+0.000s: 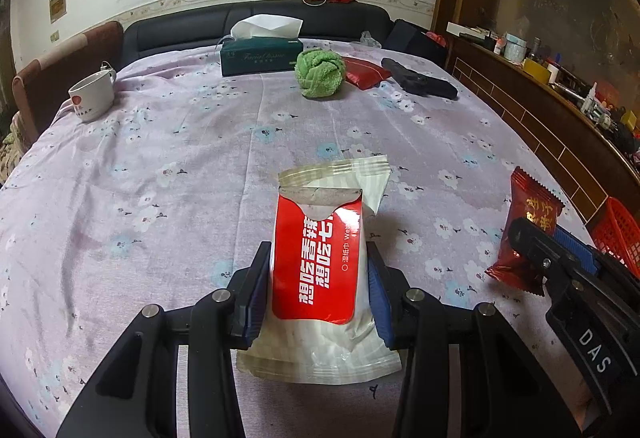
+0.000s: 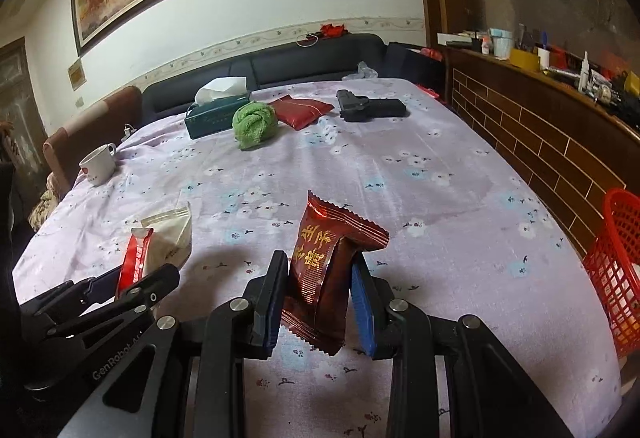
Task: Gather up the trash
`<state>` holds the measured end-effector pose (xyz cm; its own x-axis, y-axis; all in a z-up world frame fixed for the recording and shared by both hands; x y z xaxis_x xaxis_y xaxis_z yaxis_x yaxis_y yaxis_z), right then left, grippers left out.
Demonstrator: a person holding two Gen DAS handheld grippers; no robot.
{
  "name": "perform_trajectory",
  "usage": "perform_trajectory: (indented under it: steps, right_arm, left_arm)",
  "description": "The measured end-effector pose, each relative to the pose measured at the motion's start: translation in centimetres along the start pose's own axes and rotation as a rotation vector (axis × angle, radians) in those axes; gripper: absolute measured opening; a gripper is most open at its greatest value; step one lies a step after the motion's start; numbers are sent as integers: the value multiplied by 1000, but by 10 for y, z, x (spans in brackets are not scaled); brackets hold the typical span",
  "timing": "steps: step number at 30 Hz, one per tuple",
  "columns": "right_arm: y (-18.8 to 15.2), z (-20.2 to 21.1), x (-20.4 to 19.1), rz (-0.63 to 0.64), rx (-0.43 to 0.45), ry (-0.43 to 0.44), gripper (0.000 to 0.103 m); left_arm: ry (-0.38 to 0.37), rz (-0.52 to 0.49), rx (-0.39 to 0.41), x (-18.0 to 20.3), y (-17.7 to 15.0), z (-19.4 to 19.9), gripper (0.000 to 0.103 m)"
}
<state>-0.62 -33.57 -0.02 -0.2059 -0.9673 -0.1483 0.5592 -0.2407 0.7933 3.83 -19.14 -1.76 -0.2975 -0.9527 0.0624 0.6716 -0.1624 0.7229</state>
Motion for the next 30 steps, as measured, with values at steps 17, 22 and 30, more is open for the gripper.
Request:
perform_trajectory:
  steps: [17, 22, 30]
  right_arm:
    - [0, 3, 7, -21, 27, -17, 33]
    - [2, 6, 7, -13, 41, -36, 33]
    - [2, 3, 7, -8, 31, -53, 33]
  left_arm:
    - [4, -4, 20, 1, -1, 3, 42]
    - [7, -9, 30, 1, 0, 6, 42]
    - [-7, -15, 18, 3, -1, 5, 42]
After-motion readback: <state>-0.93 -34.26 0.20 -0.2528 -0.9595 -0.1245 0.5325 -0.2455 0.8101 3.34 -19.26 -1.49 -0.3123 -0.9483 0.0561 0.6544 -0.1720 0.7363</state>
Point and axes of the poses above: each gripper's, at about its wrist camera, not at the fingertips, and z roughly against the way its jaws point, x to its right, y to its top, the point moved 5 cm from there along -z, roughly the way its jaws point, and after that the axes turned 1 degree about -z, right-handed, at the moved point
